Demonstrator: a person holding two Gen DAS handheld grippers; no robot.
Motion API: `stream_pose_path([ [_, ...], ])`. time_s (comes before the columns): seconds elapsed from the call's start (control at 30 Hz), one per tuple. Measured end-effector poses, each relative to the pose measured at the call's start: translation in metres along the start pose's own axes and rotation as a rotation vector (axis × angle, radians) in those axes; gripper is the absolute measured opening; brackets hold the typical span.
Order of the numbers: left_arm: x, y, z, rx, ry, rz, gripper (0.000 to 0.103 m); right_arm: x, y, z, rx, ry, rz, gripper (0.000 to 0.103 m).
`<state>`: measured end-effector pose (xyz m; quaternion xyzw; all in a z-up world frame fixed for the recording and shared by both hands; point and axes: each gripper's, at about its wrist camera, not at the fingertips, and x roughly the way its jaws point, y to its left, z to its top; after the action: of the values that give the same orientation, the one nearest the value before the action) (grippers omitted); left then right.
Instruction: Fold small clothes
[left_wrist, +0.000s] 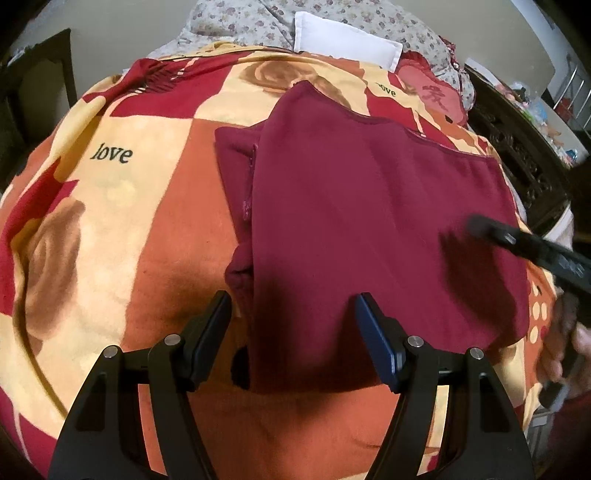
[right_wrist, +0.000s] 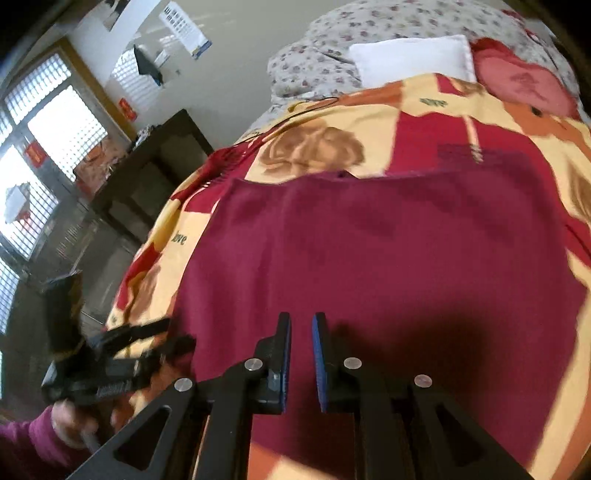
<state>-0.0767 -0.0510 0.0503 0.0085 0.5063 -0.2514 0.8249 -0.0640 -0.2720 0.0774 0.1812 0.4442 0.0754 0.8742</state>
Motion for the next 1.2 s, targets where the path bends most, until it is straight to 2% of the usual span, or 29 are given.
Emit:
stream_pose_path([
  [0.13,0.011,0.009,0.001,-0.037,0.030,-0.018,0.070,0.030,0.000,0.020,-0.018,0.010,-0.027,0.010],
  [0.27,0.019,0.018,0.001,-0.069,0.047,-0.025,0.070,0.062,-0.021,0.037,0.003,0.040,-0.053,0.010],
  [0.4,0.020,0.020,0.003,-0.077,0.048,-0.023,0.070,0.071,-0.047,0.057,0.095,0.023,0.002,0.010],
  [0.47,0.016,0.021,0.007,-0.079,0.037,-0.028,0.070,0.067,-0.047,0.062,0.119,0.019,0.006,0.010],
  [0.53,0.011,0.022,0.013,-0.082,0.008,-0.025,0.070,0.056,-0.033,0.065,0.090,0.004,0.000,0.011],
  [0.63,0.011,0.025,0.021,-0.097,-0.022,-0.024,0.070,0.044,-0.004,0.066,0.032,-0.023,0.070,0.012],
  [0.77,0.024,0.035,0.024,-0.156,0.010,-0.034,0.070,0.063,0.036,0.074,-0.063,0.023,0.117,0.016],
  [0.8,0.026,0.036,0.022,-0.167,0.012,-0.038,0.070,0.071,0.043,0.077,-0.089,0.028,0.103,0.016],
  [0.9,0.027,0.039,0.018,-0.165,0.013,-0.040,0.070,0.103,0.055,0.087,-0.131,0.052,0.055,0.016],
  [1.03,0.030,0.041,0.015,-0.180,0.016,-0.053,0.070,0.144,0.054,0.098,-0.096,0.095,0.072,0.016],
  [1.1,0.031,0.044,0.015,-0.191,0.015,-0.061,0.070,0.154,0.054,0.100,-0.078,0.098,0.103,0.016],
  [1.2,0.032,0.044,0.015,-0.196,0.012,-0.068,0.070,0.152,0.055,0.100,-0.071,0.107,0.103,0.016],
])
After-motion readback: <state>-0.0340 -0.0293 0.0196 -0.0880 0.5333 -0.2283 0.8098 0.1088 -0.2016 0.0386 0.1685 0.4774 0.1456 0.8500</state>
